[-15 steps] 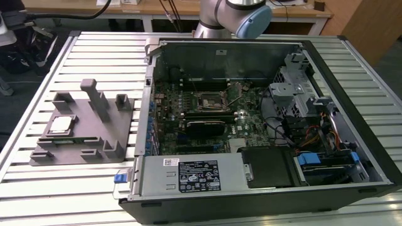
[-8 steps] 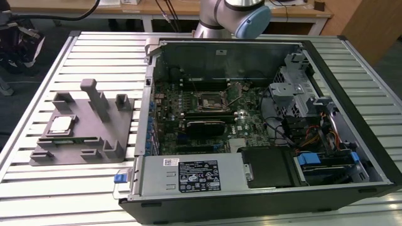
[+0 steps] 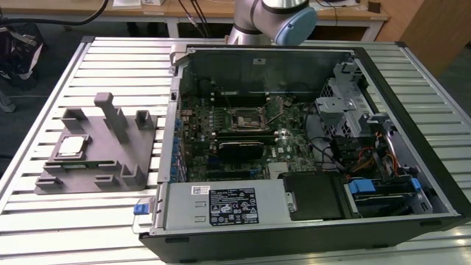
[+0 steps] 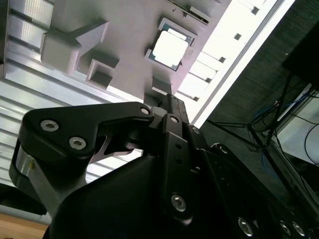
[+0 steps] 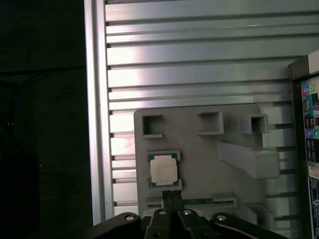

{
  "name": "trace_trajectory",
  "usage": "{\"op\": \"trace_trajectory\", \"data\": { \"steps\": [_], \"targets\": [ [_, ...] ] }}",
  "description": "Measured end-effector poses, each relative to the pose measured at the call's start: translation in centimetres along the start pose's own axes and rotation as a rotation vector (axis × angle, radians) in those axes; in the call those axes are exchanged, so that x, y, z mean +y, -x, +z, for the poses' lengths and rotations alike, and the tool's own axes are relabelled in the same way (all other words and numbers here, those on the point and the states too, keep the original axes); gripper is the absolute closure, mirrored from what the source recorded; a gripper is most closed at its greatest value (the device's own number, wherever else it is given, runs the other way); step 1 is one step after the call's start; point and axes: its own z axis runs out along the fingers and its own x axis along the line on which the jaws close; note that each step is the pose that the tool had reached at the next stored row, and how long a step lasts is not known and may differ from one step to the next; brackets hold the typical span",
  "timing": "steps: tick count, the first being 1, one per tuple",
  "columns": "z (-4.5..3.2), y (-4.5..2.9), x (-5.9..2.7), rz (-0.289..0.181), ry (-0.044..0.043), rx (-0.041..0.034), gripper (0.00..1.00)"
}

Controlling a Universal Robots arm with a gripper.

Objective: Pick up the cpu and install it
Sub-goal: 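Pick up the cpu and move it towards the insertion slot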

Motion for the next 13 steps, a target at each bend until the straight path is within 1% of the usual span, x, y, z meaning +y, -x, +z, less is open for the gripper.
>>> {"op": "trace_trajectory", "data": {
  "steps": [3, 13],
  "targets": [
    [0.02, -0.15, -0.02, 0.000, 0.0000, 0.0000, 0.89],
    [0.24, -0.18, -0.04, 0.000, -0.0011, 0.0001, 0.89]
  ]
}}
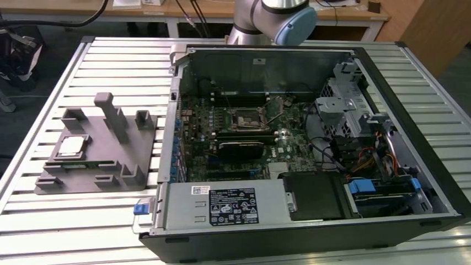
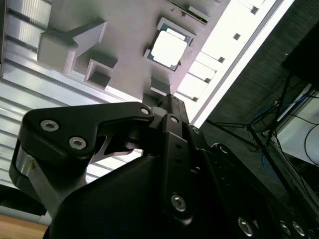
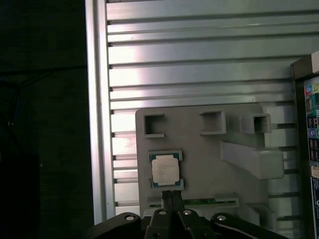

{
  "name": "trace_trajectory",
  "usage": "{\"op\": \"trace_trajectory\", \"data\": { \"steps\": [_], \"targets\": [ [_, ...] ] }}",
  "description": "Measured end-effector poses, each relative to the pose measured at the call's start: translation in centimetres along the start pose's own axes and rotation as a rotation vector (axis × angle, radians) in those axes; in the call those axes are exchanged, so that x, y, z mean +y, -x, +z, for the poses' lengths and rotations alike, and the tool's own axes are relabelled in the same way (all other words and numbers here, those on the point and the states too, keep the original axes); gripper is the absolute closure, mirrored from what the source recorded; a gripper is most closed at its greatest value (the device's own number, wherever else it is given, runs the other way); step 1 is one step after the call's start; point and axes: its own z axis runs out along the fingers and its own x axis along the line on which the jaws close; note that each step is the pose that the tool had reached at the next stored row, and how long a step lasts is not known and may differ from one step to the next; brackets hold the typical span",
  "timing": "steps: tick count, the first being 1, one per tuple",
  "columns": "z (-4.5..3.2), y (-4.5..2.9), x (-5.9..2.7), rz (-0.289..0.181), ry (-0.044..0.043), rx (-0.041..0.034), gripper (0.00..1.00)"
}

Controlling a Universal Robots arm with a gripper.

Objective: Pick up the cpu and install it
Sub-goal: 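Pick up the cpu and move it towards the insertion slot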

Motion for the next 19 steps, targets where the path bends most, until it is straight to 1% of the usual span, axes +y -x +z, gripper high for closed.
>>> {"op": "trace_trajectory", "data": {
  "steps": [13, 19],
  "targets": [
    [0.54, 0.00, -0.07, -0.006, 0.0000, 0.0001, 0.89],
    [0.81, -0.02, -0.15, -0.047, -0.0003, 0.0020, 0.89]
  ]
}}
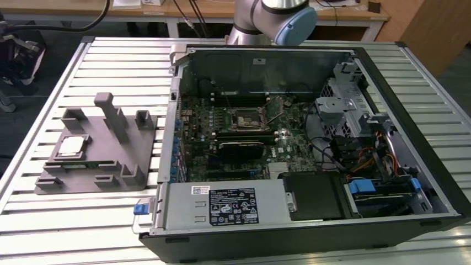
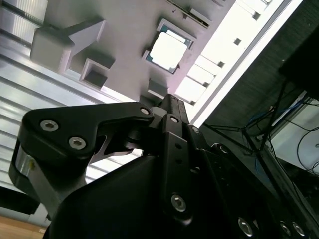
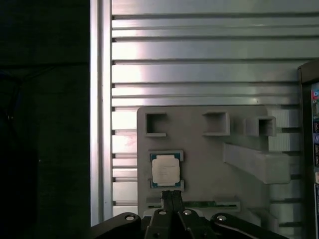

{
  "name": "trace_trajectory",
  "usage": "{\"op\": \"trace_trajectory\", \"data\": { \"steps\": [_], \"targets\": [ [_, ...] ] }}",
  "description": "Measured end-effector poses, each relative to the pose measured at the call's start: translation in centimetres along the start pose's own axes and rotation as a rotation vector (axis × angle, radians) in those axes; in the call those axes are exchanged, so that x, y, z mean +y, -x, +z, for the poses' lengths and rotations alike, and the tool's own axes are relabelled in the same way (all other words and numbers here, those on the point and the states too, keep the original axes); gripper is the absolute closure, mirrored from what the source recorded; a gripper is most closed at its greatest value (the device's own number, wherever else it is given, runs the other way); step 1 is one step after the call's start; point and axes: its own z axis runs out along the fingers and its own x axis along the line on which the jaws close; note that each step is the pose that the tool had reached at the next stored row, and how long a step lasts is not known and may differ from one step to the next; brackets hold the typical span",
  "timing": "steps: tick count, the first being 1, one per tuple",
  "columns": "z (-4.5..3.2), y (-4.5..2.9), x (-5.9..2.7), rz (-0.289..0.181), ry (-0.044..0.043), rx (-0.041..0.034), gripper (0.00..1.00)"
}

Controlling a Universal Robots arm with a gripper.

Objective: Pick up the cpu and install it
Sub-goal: 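Pick up the cpu and move it towards the insertion slot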

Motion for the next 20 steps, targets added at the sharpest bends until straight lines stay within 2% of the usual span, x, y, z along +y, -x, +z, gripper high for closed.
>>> {"op": "trace_trajectory", "data": {
  "steps": [15, 17, 20],
  "targets": [
    [0.65, 0.00, -0.05, -0.074, -0.0003, 0.0028, 0.89],
    [0.86, 0.00, -0.06, -0.077, -0.0003, 0.0031, 0.89],
    [1.69, 0.01, -0.09, -0.083, -0.0003, 0.0034, 0.89]
  ]
}}
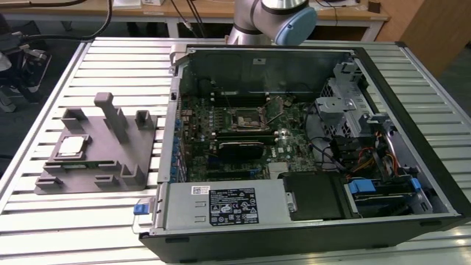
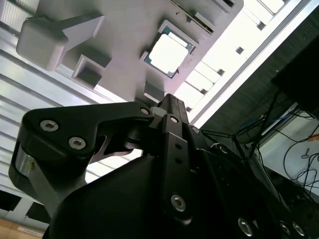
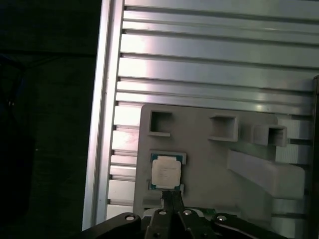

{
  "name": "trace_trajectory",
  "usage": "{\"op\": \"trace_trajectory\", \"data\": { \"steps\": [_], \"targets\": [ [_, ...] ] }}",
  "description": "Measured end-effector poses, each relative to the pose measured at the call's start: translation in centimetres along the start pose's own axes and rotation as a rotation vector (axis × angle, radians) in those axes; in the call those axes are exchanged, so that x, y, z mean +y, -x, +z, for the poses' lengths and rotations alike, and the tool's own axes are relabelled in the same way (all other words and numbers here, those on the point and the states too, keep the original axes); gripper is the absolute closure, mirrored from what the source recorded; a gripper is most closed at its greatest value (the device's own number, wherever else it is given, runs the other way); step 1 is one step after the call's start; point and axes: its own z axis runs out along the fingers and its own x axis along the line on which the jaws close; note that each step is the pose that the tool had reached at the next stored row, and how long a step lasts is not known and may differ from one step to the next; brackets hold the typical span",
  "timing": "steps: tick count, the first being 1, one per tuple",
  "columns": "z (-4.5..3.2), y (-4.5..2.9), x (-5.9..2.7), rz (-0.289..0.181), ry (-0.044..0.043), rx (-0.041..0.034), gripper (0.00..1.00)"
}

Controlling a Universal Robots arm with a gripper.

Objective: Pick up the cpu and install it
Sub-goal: 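Pick up the cpu and move it towards the insertion slot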

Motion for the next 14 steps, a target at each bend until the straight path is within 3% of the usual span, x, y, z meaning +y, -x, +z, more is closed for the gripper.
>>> {"op": "trace_trajectory", "data": {
  "steps": [2, 8, 14],
  "targets": [
    [0.36, 0.00, -0.01, 0.000, 0.0000, 0.0000, 0.89],
    [1.36, 0.01, -0.06, 0.000, 0.0000, -0.0001, 0.59],
    [1.96, 0.01, -0.08, 0.000, 0.0000, -0.0001, 0.42]
  ]
}}
